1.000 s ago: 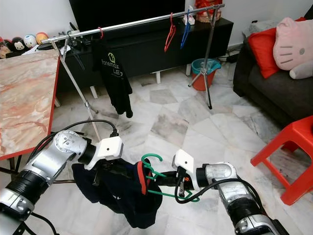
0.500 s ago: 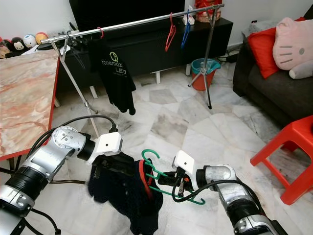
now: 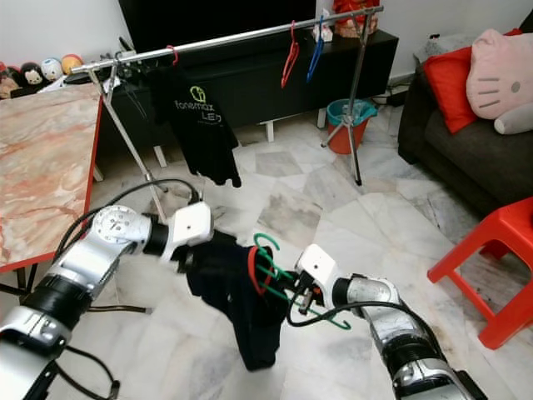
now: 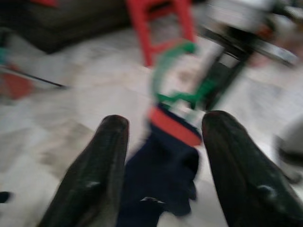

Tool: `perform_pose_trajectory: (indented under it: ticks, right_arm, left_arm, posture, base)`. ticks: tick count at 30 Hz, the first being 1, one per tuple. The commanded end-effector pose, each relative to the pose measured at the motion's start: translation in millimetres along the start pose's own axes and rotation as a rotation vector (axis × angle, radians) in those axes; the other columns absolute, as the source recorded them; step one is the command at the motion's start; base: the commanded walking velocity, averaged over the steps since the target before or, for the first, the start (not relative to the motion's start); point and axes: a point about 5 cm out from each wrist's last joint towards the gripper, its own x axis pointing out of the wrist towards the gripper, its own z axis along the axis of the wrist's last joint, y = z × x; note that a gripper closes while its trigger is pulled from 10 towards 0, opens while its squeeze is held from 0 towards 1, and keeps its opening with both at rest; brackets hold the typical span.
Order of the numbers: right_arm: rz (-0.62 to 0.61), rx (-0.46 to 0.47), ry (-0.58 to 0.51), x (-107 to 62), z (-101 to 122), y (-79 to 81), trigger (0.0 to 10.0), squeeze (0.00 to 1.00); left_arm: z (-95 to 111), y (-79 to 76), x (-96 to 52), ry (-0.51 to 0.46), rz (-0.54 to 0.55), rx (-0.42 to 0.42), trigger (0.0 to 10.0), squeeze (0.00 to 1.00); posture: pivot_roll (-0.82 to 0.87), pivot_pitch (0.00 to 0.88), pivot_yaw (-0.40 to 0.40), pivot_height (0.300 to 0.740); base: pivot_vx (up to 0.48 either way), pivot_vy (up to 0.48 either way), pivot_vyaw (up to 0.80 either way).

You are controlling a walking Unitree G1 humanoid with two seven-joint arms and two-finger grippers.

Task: Hang hanger

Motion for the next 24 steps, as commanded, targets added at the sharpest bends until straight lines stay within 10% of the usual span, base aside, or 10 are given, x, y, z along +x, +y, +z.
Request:
perform_pose_trajectory:
  ticks: [1,15,24]
  right_arm:
    - [-0.124,-0.007,-0.07,0.2,13.0,-11.3,0.0,0.0]
    - [-0.467,0.086,-0.308,-7.6,46.3,-37.0,0.0,0.0]
    - [-0.432,0.059,-0.41,1.3,74.5,-34.3,0.0,0.0]
  left_arm:
    - [4.1,14.9,-5.5,-0.055,0.178,-0.006,10.0,0.0]
    - [-11.2,22.1,-7.2,-0.119,0.643,-0.163,10.0,0.0]
    - [-18.4,11.4,5.8,-0.095,0.688,-0.217,10.0,0.0]
  posture:
    - [0.03,0.0,0.076,0.74]
    - [0.02,0.0,0.055,0.74]
    - [0.03,0.0,0.045,0.74]
  base:
    - [0.0,0.0,0.0]
    - [0.0,0.0,0.0]
    - [0.0,0.0,0.0]
